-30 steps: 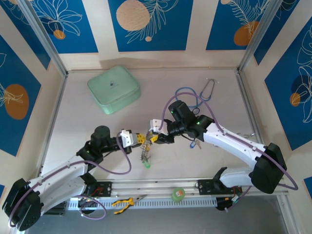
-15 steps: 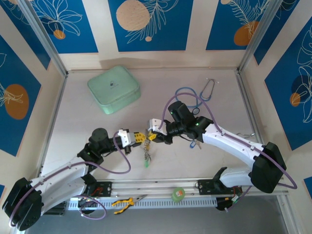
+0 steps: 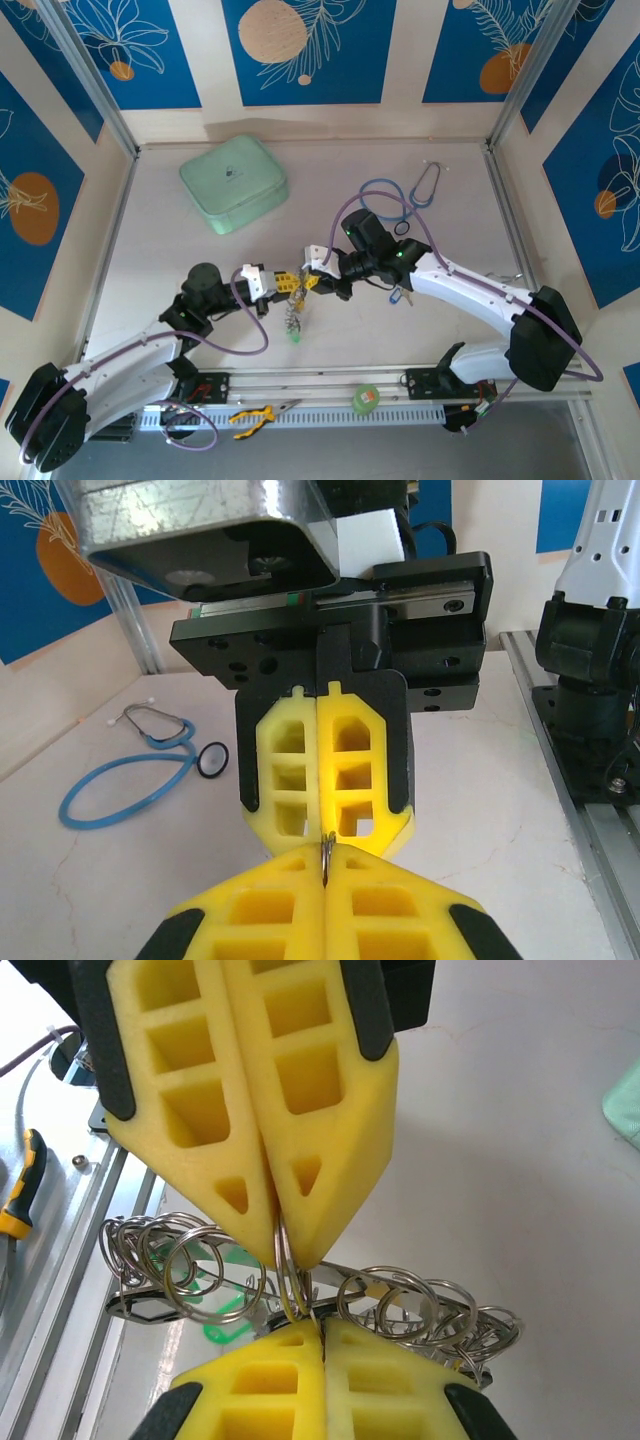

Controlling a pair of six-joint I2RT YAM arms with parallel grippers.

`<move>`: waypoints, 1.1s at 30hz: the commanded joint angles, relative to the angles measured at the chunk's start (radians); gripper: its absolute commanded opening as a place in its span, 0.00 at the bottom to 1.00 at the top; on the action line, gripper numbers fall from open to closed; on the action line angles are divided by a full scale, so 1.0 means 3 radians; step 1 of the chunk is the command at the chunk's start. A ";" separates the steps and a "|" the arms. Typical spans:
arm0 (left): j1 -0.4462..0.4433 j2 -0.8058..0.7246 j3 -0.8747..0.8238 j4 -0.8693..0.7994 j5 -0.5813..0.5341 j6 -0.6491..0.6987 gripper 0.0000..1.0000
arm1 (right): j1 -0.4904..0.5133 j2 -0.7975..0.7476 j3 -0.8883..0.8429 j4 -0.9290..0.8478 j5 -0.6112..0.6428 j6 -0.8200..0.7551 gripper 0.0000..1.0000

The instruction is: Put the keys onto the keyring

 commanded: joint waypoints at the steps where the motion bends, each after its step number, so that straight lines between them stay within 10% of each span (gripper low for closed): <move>1: -0.0022 -0.0047 0.0083 0.0222 0.0130 -0.0025 0.00 | 0.0027 -0.0057 -0.0043 0.0050 -0.0060 0.0093 0.14; 16: -0.0022 0.0006 0.0016 0.0310 0.0140 -0.0091 0.00 | 0.0037 -0.0267 -0.0207 0.0417 -0.0108 0.0075 0.22; 30: -0.0024 0.0043 0.0026 0.0343 0.0083 -0.0101 0.00 | 0.0050 -0.0206 -0.0138 0.0390 -0.0170 0.0060 0.00; 33: -0.0020 -0.0026 0.0045 0.0102 -0.0090 0.0000 0.33 | 0.0049 -0.0197 -0.0043 0.0168 0.0010 -0.0057 0.00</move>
